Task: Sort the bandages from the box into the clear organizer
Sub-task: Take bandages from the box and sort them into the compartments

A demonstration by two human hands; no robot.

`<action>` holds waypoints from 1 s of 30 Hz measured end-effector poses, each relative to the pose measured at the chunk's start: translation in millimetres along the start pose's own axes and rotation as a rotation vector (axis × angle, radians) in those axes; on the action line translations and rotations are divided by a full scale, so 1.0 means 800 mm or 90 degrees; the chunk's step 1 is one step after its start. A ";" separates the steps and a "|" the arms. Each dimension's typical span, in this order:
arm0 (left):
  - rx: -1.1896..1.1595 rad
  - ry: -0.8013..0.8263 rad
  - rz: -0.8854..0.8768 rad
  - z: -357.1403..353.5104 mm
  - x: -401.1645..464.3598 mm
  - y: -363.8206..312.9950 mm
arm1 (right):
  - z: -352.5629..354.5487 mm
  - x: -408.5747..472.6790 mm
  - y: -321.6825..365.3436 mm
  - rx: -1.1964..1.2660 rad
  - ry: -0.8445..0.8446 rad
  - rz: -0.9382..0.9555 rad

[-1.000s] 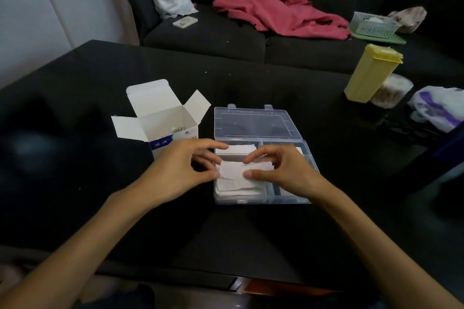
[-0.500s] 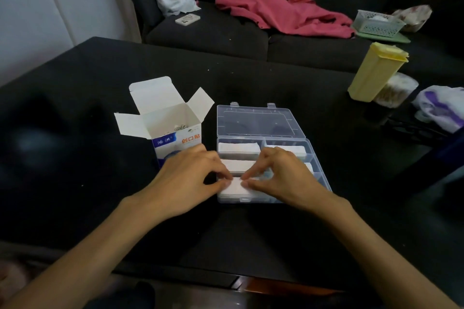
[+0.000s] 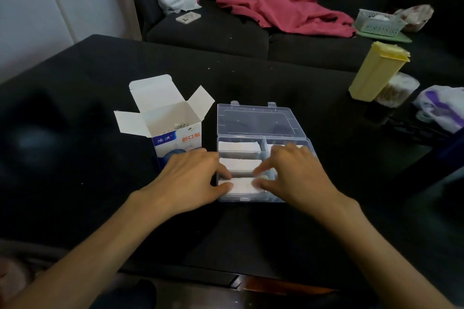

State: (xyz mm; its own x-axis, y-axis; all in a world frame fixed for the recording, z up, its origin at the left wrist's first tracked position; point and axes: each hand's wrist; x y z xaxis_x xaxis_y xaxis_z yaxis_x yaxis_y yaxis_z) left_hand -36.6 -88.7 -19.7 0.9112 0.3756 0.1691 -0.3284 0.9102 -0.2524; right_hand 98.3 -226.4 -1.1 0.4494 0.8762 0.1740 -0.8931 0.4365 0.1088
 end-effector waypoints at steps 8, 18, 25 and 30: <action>-0.055 0.023 0.010 0.000 0.004 0.000 | -0.002 0.005 0.009 0.042 0.081 -0.011; -0.042 0.041 0.000 0.001 0.004 -0.003 | 0.010 0.018 0.000 0.182 0.166 -0.087; -0.045 0.034 -0.004 0.001 0.004 -0.002 | 0.024 0.015 -0.020 0.092 0.099 -0.214; -0.043 0.027 -0.007 0.001 0.005 -0.001 | 0.008 0.008 0.004 -0.052 0.083 -0.146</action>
State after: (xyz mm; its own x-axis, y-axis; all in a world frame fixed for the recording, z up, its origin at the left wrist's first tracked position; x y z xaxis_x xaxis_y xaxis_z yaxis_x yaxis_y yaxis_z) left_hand -33.1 -87.7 -18.5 0.9250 0.3561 0.1325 -0.3014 0.9001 -0.3145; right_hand 98.1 -220.7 6.2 0.6389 0.7689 0.0252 -0.7690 0.6372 0.0513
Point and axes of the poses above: each hand's wrist, its own x-axis towards the middle knuckle, its own z-axis out of the back of the hand, y = z × x, and after that the axes turned 10 degrees about -y, right-handed
